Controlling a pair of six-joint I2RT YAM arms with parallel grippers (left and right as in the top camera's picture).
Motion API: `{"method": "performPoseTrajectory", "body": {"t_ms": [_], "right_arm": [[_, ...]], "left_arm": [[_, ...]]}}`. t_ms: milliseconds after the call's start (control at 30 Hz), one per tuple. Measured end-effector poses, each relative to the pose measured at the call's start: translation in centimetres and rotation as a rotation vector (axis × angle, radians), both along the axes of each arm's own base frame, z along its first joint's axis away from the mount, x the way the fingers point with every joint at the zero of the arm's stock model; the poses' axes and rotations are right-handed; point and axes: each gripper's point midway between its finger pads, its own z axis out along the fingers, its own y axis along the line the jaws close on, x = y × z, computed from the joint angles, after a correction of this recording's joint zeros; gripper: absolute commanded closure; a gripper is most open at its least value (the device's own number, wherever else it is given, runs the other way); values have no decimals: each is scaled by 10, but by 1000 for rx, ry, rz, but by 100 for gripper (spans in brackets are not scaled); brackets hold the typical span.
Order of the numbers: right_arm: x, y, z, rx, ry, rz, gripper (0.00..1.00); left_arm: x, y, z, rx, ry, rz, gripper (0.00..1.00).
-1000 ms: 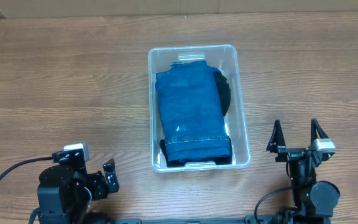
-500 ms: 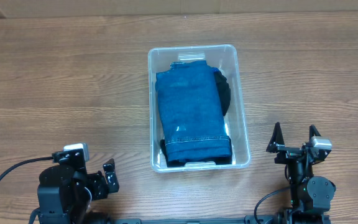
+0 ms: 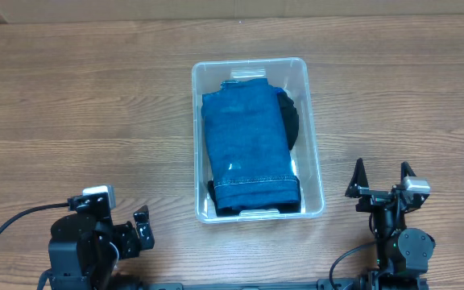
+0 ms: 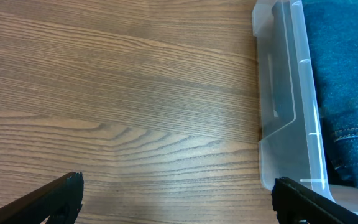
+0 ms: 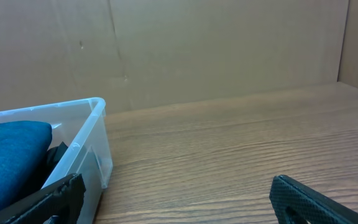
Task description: Pack container
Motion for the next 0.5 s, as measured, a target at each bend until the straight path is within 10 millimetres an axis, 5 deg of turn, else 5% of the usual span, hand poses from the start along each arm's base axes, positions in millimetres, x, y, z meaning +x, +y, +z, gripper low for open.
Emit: {"method": "performPoseTrajectory", "body": {"t_ms": [267, 500], "right_arm": [[0, 0, 0, 0, -1, 0, 0], [0, 0, 0, 0, 0, 0, 0]], "left_arm": [[1, 2, 2, 4, -30, 8, 0], [33, 3, -16, 64, -253, -31, 0]]}}
